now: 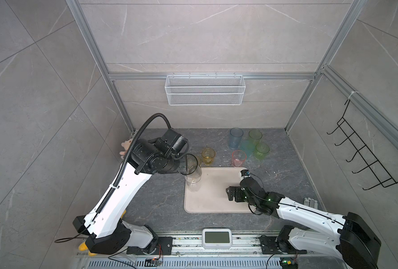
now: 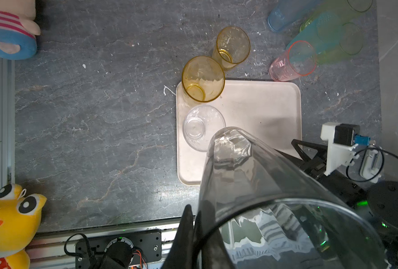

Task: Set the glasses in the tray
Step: 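Lift the dark grey glass and carry it toward the tray's near edge, then lower the dark grey glass onto the tray beside the clear glass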

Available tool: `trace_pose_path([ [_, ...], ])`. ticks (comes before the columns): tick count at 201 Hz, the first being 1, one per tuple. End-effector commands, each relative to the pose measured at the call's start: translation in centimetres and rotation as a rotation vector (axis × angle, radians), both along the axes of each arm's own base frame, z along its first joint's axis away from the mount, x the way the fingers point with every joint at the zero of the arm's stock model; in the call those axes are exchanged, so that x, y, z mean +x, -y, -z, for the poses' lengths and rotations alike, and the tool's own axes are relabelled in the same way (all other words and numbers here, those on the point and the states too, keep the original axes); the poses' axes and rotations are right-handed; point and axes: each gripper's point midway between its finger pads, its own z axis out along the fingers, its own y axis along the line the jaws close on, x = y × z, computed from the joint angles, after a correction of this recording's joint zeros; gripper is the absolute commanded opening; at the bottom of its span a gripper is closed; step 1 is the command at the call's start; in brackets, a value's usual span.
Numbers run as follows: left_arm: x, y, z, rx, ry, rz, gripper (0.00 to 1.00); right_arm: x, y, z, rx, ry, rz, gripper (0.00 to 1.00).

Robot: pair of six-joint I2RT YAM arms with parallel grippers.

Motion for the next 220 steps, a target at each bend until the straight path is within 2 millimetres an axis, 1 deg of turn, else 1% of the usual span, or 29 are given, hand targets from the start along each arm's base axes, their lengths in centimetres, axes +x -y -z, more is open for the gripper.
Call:
trace_pose_path([
  [1,-4.1,-3.7,1.6,0.139,-0.116,-0.037,0.00,0.6,0.0,-0.7,-0.005,0.004,0.021,0.99],
  [40,-5.5,-3.3,3.0,0.171,-0.146,-0.013,0.00,0.6,0.2,-0.7,-0.008,0.004,0.029,0.99],
  [81,-6.6,-2.3,5.3,0.194,-0.184,0.012,0.00,0.6,0.2,-0.7,-0.010,0.003,0.034,0.99],
  [114,-7.2,-2.0,7.4,0.198,-0.222,0.010,0.00,0.6,0.3,-0.6,-0.014,-0.001,0.035,0.99],
  [177,-7.1,-1.3,11.4,0.201,-0.257,-0.012,0.00,0.6,0.3,-0.5,-0.016,-0.005,0.036,0.99],
  [220,-6.4,-0.9,12.9,0.214,-0.255,-0.030,0.00,0.6,0.2,-0.4,-0.017,-0.007,0.035,0.99],
])
